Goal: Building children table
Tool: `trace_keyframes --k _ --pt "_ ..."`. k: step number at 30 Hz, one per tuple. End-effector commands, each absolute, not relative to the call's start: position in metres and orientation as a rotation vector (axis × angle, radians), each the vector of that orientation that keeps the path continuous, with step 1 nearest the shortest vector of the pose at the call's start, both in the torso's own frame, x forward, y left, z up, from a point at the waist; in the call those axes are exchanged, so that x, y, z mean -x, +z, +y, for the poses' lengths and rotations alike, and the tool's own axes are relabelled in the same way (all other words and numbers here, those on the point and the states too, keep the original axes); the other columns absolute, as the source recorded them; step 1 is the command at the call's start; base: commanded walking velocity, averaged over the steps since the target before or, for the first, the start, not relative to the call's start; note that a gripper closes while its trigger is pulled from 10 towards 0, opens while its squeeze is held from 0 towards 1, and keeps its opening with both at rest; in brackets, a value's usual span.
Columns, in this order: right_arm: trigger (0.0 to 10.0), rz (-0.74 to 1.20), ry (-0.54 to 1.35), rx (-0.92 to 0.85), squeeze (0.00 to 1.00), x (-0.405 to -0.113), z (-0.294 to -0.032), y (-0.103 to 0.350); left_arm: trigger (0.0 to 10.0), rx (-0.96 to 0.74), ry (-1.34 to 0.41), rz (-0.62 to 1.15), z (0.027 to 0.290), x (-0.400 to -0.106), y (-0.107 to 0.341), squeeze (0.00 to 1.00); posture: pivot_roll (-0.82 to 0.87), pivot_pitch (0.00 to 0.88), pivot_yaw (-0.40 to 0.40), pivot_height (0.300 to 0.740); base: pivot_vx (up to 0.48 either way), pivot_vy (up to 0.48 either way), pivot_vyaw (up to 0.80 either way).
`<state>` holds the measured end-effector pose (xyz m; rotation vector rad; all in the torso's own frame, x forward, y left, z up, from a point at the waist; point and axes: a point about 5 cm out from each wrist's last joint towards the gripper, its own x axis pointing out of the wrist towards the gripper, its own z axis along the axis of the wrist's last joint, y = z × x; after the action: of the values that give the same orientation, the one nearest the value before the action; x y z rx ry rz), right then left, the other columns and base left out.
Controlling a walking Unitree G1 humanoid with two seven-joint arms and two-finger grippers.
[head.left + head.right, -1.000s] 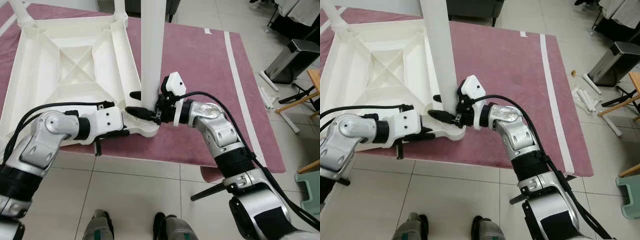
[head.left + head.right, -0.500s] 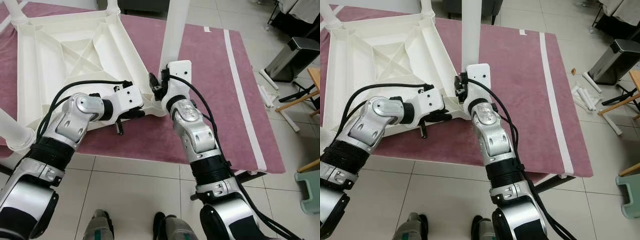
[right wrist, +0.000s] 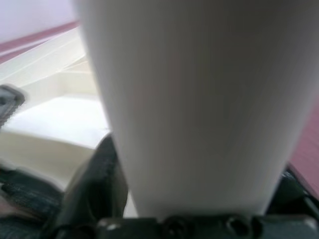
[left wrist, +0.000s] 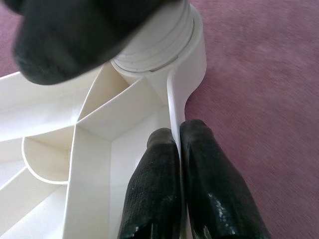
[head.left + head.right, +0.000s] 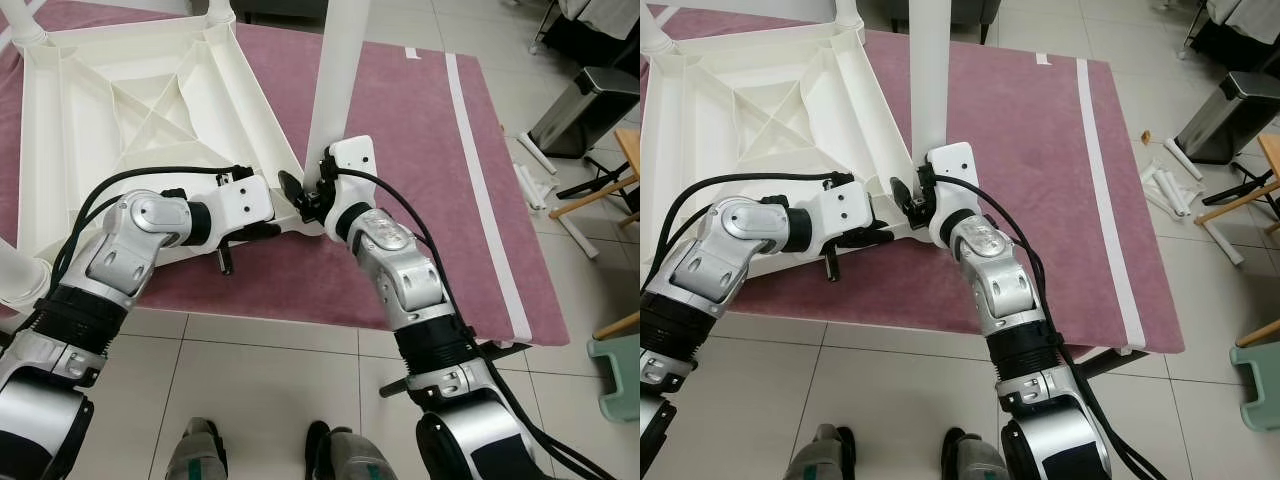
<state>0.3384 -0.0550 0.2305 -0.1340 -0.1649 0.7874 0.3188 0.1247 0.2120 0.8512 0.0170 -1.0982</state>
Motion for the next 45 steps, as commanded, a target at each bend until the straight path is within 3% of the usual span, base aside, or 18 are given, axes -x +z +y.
trace_keyframes --k 1,12,13,14,15,16,17,18,19,23,31,32,33,35,38,43,44,45 --pt "10.0 -0.212 0.972 0.149 0.00 -0.326 -0.044 0.237 0.0 -0.898 -1.306 -0.089 0.107 -0.297 0.228 0.00 0.15 0.191 -0.047 0.740 0.000 0.000 0.00" --pt "10.0 -0.176 1.313 0.313 0.00 -0.319 -0.070 0.241 0.0 -0.905 -1.425 -0.023 0.127 -0.252 0.215 0.00 0.17 0.202 -0.063 0.740 0.000 0.000 0.00" --pt "8.5 -0.156 1.358 0.327 0.00 -0.319 -0.072 0.240 0.0 -0.901 -1.429 -0.019 0.128 -0.248 0.215 0.00 0.18 0.201 -0.065 0.740 0.000 0.000 0.00" --pt "8.5 -0.156 1.358 0.327 0.00 -0.319 -0.072 0.240 0.0 -0.901 -1.429 -0.019 0.128 -0.248 0.215 0.00 0.18 0.201 -0.065 0.740 0.000 0.000 0.00" --pt "4.5 -0.143 1.395 0.335 0.00 -0.318 -0.073 0.239 0.0 -0.898 -1.428 -0.018 0.129 -0.245 0.216 0.00 0.18 0.201 -0.065 0.740 0.000 0.000 0.00" --pt "4.5 -0.143 1.395 0.335 0.00 -0.318 -0.073 0.239 0.0 -0.898 -1.428 -0.018 0.129 -0.245 0.216 0.00 0.18 0.201 -0.065 0.740 0.000 0.000 0.00" --pt "2.2 -0.134 1.416 0.336 0.00 -0.318 -0.074 0.238 0.0 -0.897 -1.425 -0.019 0.130 -0.244 0.216 0.00 0.18 0.201 -0.067 0.740 0.000 0.000 0.00" --pt "2.2 -0.134 1.416 0.336 0.00 -0.318 -0.074 0.238 0.0 -0.897 -1.425 -0.019 0.130 -0.244 0.216 0.00 0.18 0.201 -0.067 0.740 0.000 0.000 0.00" --pt "0.0 -0.131 1.422 0.322 0.00 -0.318 -0.072 0.236 0.0 -0.891 -1.410 -0.026 0.129 -0.245 0.218 0.00 0.18 0.200 -0.066 0.740 0.000 0.000 0.00" --pt "0.0 -0.118 1.324 0.312 0.00 -0.324 -0.066 0.230 0.0 -0.881 -1.368 -0.044 0.127 -0.253 0.222 0.00 0.18 0.201 -0.065 0.740 0.000 0.000 0.00" --pt "0.0 -0.002 0.888 0.292 0.00 -0.349 -0.058 0.211 0.0 -0.852 -1.235 -0.079 0.117 -0.284 0.230 0.00 0.17 0.204 -0.059 0.740 0.000 0.000 0.00" --pt "0.0 0.039 0.707 0.260 0.00 -0.357 -0.058 0.205 0.0 -0.842 -1.181 -0.086 0.113 -0.299 0.232 0.00 0.16 0.203 -0.055 0.740 0.000 0.000 0.00" --pt "0.0 0.039 0.707 0.260 0.00 -0.357 -0.058 0.205 0.0 -0.842 -1.181 -0.086 0.113 -0.299 0.232 0.00 0.16 0.203 -0.055 0.740 0.000 0.000 0.00" --pt "0.0 0.065 0.509 0.220 0.00 -0.364 -0.062 0.200 0.0 -0.833 -1.150 -0.088 0.106 -0.313 0.234 0.00 0.16 0.203 -0.050 0.740 0.000 0.000 0.00" --pt "0.0 0.088 0.362 0.187 0.00 -0.367 -0.065 0.196 0.0 -0.830 -1.139 -0.089 0.100 -0.322 0.236 0.00 0.15 0.202 -0.046 0.740 0.000 0.000 0.00" --pt "0.0 0.093 0.320 0.163 0.00 -0.364 -0.059 0.192 0.0 -0.826 -1.137 -0.103 0.092 -0.330 0.241 0.00 0.15 0.202 -0.041 0.740 0.000 0.000 0.00" --pt "4.5 0.080 0.344 0.161 0.00 -0.363 -0.055 0.193 0.0 -0.827 -1.139 -0.106 0.091 -0.330 0.242 0.00 0.15 0.202 -0.039 0.740 0.000 0.000 0.00" --pt "4.5 0.080 0.344 0.161 0.00 -0.363 -0.055 0.193 0.0 -0.827 -1.139 -0.106 0.091 -0.330 0.242 0.00 0.15 0.202 -0.039 0.740 0.000 0.000 0.00"
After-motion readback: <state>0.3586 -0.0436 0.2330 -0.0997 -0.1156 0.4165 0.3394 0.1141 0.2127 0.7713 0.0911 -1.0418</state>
